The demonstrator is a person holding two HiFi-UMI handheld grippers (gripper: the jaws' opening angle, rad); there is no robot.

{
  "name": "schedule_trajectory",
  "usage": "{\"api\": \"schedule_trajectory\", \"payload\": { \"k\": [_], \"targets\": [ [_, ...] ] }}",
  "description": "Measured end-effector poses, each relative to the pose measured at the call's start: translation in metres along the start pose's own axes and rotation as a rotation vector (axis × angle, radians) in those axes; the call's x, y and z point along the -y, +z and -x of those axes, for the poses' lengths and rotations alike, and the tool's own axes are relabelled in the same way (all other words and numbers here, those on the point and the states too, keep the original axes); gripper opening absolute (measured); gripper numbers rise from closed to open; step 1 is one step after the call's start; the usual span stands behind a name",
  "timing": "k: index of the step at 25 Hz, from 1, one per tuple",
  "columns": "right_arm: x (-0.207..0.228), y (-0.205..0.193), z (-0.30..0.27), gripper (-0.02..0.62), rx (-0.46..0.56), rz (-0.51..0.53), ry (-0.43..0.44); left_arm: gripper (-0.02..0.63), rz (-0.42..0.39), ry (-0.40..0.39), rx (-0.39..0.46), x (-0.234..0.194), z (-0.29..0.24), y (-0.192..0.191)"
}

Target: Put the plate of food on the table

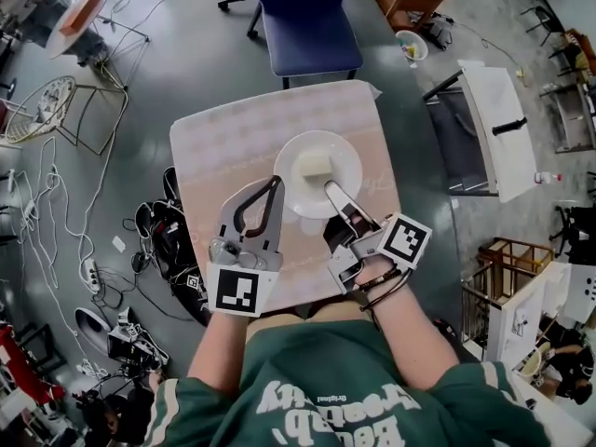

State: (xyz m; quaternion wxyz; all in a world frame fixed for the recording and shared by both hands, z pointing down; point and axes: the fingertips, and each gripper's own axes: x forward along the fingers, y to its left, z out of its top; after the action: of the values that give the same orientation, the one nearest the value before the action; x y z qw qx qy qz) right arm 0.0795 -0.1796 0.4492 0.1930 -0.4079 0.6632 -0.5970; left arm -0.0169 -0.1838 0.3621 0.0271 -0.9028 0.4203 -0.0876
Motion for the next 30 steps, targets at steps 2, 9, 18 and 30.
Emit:
{"api": "schedule_trajectory", "payload": {
  "k": [2,9,18,30],
  "targets": [
    [0.012,0.001,-0.009,0.025,-0.015,-0.013,-0.019,0.009,-0.015,0.003,-0.001,-0.003,-0.007,-0.008],
    [0.052,0.0,-0.037,0.025,-0.065,-0.041,-0.082,0.009,0.015,0.05,-0.047,-0.02,-0.021,-0.042],
    [0.087,-0.005,-0.084,0.025,-0.139,0.01,-0.093,0.009,0.054,0.08,-0.098,-0.034,-0.035,-0.076],
    [0.14,-0.02,-0.122,0.025,-0.194,-0.061,-0.22,0.009,0.095,0.1,-0.135,-0.043,-0.046,-0.105]
  ]
}}
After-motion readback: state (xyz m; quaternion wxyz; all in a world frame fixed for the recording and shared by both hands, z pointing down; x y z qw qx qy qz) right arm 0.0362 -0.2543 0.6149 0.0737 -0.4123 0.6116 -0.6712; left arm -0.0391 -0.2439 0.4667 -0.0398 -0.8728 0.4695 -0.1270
